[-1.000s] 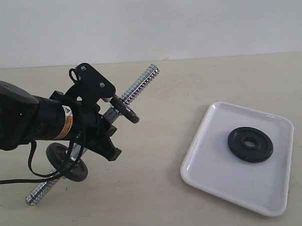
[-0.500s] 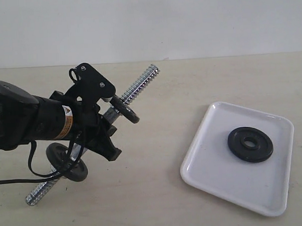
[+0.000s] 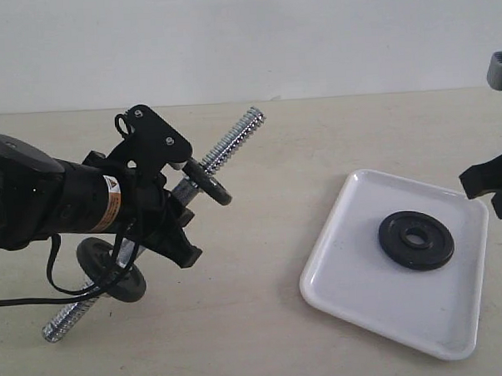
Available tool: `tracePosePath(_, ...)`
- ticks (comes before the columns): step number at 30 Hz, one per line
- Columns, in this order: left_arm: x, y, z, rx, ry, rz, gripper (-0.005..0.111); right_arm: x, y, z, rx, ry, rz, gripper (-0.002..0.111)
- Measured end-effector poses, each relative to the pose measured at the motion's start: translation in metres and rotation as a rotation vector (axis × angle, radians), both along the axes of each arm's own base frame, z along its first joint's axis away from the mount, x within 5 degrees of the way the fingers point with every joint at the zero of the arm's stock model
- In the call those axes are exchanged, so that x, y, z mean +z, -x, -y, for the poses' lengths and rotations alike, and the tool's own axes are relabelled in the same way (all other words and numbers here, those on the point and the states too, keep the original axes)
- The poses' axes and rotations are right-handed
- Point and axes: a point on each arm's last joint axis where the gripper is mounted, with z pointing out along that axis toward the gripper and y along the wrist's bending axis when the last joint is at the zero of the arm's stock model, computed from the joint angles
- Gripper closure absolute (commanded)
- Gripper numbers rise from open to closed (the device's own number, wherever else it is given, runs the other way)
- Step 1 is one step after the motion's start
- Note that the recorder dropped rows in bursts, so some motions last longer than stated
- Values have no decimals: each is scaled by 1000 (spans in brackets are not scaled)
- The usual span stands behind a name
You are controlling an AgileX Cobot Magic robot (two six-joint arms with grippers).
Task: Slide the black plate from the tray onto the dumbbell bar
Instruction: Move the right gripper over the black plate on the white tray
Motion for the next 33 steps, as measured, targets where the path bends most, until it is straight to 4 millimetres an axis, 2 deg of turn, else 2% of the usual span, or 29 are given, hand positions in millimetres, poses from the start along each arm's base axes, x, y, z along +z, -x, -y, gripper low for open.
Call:
tracePosePath(3,0,0,0,0,0,0,102,-1,-5,0,1,3,26,101)
tracePosePath(7,0,0,0,0,0,0,102,0,-8,0,19,17,64,61)
tracePosePath(9,0,0,0,0,0,0,102,1,-9,0,22,17,76,49)
tracePosePath(24,0,0,0,0,0,0,102,1,-9,-4,-34,-59,65,48)
tracePosePath(29,0,0,0,0,0,0,102,3,-12,-4,-39,-66,106,31)
tracePosePath(33,0,0,0,0,0,0,102,3,-15,-4,-42,-68,124,30)
